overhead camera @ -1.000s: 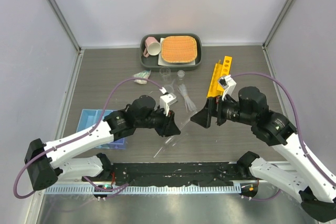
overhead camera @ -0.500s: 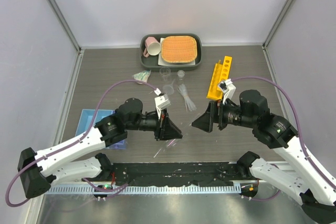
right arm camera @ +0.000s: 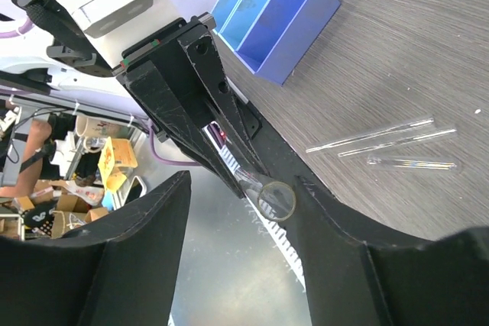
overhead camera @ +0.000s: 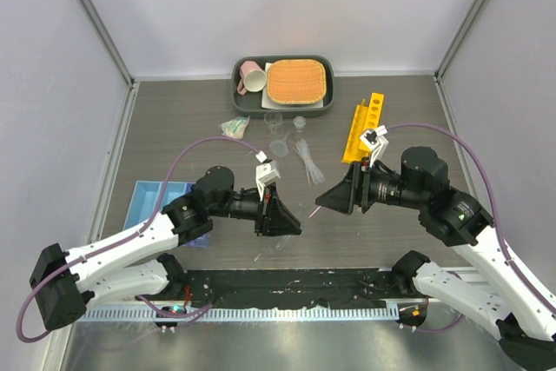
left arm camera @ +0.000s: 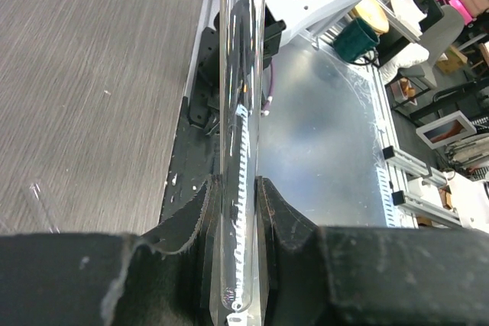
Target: Organize the chemistry lab equipment
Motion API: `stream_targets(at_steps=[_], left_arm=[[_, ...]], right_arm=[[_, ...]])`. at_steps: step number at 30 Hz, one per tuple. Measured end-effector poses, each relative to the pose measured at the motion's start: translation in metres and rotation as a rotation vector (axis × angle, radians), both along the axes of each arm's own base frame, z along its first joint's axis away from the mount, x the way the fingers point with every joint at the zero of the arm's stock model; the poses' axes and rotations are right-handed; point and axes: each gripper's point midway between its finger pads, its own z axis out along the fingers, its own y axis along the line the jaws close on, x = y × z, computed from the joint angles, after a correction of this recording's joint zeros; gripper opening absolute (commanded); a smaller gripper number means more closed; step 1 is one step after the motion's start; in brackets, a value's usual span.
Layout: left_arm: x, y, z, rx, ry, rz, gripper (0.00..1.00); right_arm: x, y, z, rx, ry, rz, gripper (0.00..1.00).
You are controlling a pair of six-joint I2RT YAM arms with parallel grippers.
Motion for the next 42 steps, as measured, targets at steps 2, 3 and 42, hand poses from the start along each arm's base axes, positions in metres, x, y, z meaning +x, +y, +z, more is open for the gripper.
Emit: stream_targets(at_steps=[2, 3, 42], left_arm=[[0.0, 0.001, 0.003, -0.013, -0.004, -0.008, 0.0], [0.0, 0.001, 0.005, -0.018, -0.007, -0.011, 0.0], [0.067, 0.025, 0.039, 0.128, 0.002, 0.405, 1.0]], right_arm=[[0.0, 0.001, 0.002, 0.01, 0.004, 0.001, 0.57], [0.0, 0.001, 0.003, 0.013, 0.004, 0.001, 0.57], [0.053, -0.008, -0.015, -0.197, -0.014, -0.191, 0.13]])
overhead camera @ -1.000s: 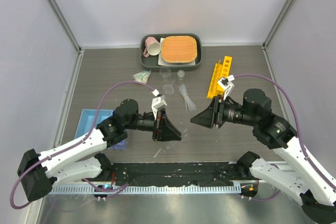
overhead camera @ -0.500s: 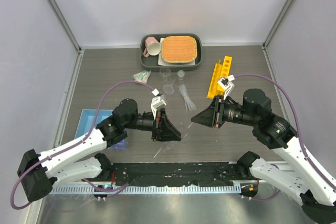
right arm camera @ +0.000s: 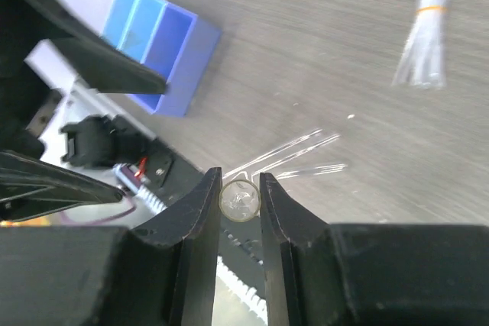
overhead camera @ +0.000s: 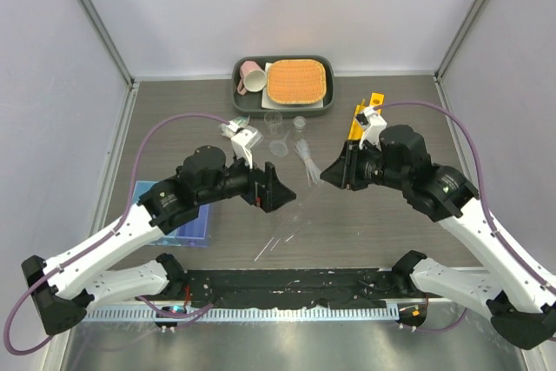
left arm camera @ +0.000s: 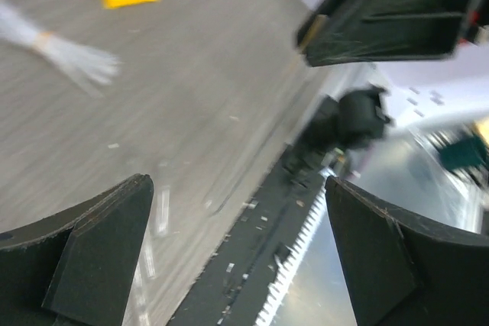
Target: Organize the chemistry lab equipment
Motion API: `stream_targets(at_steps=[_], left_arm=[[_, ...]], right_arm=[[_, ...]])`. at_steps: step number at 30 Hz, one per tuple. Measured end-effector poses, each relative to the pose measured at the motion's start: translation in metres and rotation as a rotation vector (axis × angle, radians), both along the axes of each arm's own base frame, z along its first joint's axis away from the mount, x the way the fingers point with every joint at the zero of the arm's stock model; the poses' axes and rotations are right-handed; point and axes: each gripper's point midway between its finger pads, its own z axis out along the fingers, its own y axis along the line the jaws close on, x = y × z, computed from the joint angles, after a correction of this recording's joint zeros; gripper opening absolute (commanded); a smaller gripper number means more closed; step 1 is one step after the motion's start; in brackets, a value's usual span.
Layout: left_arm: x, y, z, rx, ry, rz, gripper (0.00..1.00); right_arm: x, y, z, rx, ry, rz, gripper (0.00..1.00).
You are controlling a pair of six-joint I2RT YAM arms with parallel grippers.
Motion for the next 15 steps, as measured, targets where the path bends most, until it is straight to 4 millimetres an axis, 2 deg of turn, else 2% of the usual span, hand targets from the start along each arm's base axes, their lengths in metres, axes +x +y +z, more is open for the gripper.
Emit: stream_targets(at_steps=[2, 5, 10, 15], left_arm=[[0.017, 0.014, 0.0, 0.056, -0.005, 0.129, 1.0], [0.03, 0.035, -0.009, 0.13, -0.002, 0.254, 1.0], [0.031, 0.062, -0.027, 0.203, 0.008, 0.348, 1.0], [0.025, 0.076, -0.047, 0.226, 0.029, 0.377, 1.0]], right_arm=[[0.016, -0.006, -0.004, -0.071, -0.01, -0.062, 0.12], [0.044, -0.02, -0.003, -0.179, -0.05, -0.176, 0.12], [0.094, -0.039, 0.015, -0.313, -0.131, -0.363, 0.11], [0.148, -0.065, 0.03, -0.391, -0.157, -0.543, 0.09]])
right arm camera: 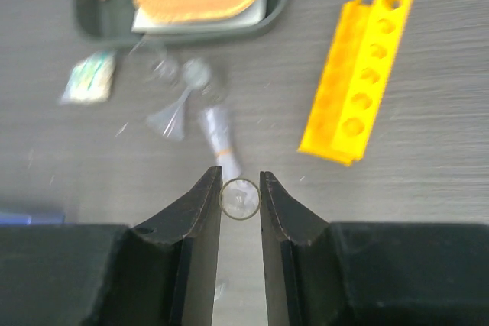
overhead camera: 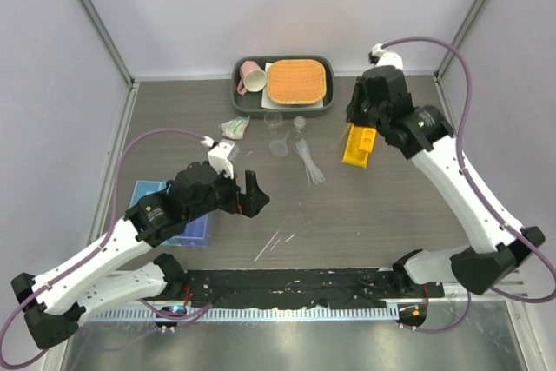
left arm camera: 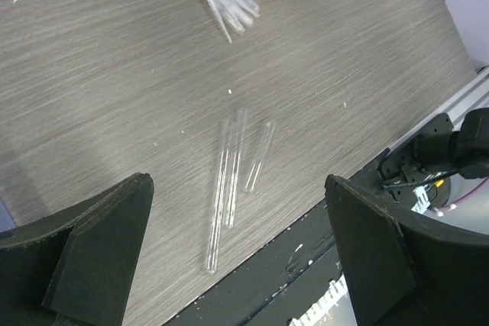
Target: Organize the chemistry lab equipment
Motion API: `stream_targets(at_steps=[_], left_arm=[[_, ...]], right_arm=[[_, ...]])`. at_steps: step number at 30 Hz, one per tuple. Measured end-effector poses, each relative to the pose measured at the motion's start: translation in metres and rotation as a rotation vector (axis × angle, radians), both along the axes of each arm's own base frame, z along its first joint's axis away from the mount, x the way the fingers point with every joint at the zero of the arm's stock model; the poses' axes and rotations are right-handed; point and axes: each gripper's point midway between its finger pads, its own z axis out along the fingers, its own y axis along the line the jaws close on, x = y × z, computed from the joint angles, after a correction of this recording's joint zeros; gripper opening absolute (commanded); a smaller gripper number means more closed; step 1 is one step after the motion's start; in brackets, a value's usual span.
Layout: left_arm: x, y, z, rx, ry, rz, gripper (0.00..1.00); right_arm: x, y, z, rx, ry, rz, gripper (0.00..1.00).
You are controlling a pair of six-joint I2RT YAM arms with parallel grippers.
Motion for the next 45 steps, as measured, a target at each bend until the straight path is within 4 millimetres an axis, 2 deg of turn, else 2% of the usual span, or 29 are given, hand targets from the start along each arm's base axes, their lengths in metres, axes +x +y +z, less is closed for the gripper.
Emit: stream_targets(at_steps=[5, 7, 12, 20, 26, 30, 35, 45], left_arm=[[-0.006, 0.006, -0.019, 0.007, 0.03, 0.006, 1.0], [-0.009, 0.008, -0.026, 0.0, 0.037, 0.01, 1.0], [-0.016, 0.011, -0.044, -0.013, 0.068, 0.01, 0.98], [-0.021, 0.01, -0.05, -0.05, 0.091, 0.012, 0.97], [-0.024, 0.012, -0.058, -0.063, 0.104, 0.022, 0.97], [-0.024, 0.014, -0.064, -0.055, 0.114, 0.033, 0.97], [-0.024, 0.014, -0.061, -0.066, 0.109, 0.035, 0.97], [-0.025, 0.015, -0.062, -0.068, 0.111, 0.035, 0.97]], right_arm=[[0.059, -0.058, 0.013, -0.02, -0.014, -0.229, 0.09], [0.078, -0.075, 0.018, -0.028, -0.024, -0.295, 0.08], [0.117, -0.093, 0.026, -0.054, -0.051, -0.367, 0.08], [0.168, -0.126, -0.002, -0.102, -0.01, -0.454, 0.07], [0.192, -0.144, -0.021, -0.13, 0.02, -0.493, 0.06], [0.198, -0.144, -0.031, -0.14, 0.035, -0.49, 0.05], [0.202, -0.142, -0.042, -0.154, 0.057, -0.482, 0.05], [0.218, -0.147, -0.049, -0.171, 0.052, -0.489, 0.05]])
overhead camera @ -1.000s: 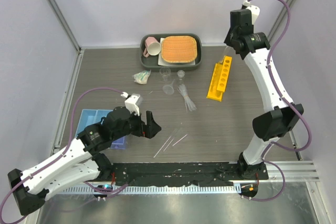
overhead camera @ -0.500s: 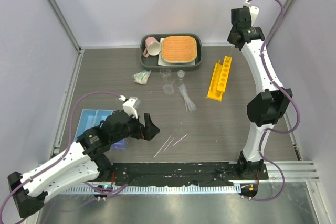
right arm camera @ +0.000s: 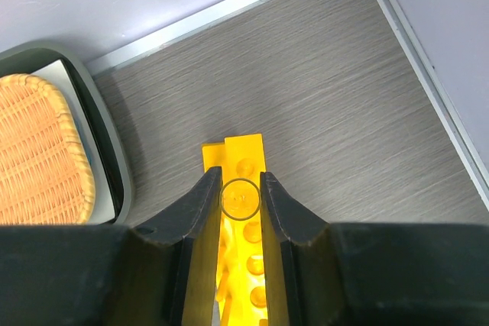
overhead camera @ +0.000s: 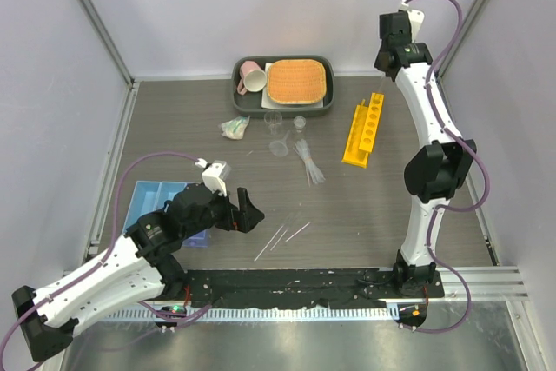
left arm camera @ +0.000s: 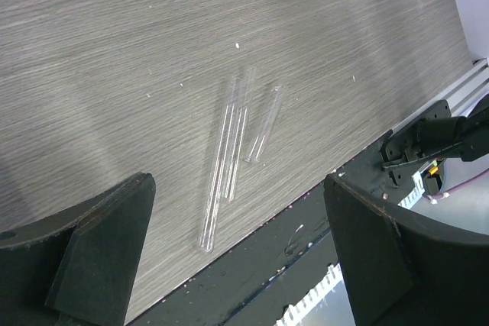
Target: Organize the chemistry lab equipment
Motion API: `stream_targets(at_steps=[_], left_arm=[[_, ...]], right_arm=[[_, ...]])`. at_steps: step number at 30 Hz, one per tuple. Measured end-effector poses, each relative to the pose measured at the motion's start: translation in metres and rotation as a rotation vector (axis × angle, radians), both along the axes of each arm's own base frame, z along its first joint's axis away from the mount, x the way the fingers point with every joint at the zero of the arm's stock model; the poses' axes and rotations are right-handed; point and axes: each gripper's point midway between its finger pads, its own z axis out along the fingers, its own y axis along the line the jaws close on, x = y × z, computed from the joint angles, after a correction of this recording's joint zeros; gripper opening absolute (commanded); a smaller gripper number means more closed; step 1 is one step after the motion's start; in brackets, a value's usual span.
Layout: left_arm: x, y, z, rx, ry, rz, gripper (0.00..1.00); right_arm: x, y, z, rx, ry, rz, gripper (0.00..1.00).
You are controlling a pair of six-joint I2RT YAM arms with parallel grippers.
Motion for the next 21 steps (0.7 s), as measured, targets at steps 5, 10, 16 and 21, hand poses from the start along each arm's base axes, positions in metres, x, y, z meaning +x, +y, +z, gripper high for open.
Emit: stream_targets(at_steps=[5, 10, 16, 21], left_arm=[[0.0, 0.0, 0.0, 0.0, 0.0, 0.0, 0.97], [0.0, 0.0, -0.001, 0.002, 0.002, 0.0, 0.97], [0.0, 0.0, -0.002, 0.006, 0.005, 0.0, 0.97], [0.0, 0.0, -0.003, 0.008, 0.006, 0.0, 0.97]], right_arm=[[0.004, -0.006, -0.001, -0.002, 0.0, -0.011, 0.05], [0.009, -0.01, -0.007, -0.001, 0.002, -0.019, 0.05], [0.011, -0.011, -0.018, -0.001, 0.022, -0.018, 0.05], [0.011, -0.009, -0.034, 0.005, 0.044, -0.015, 0.05]])
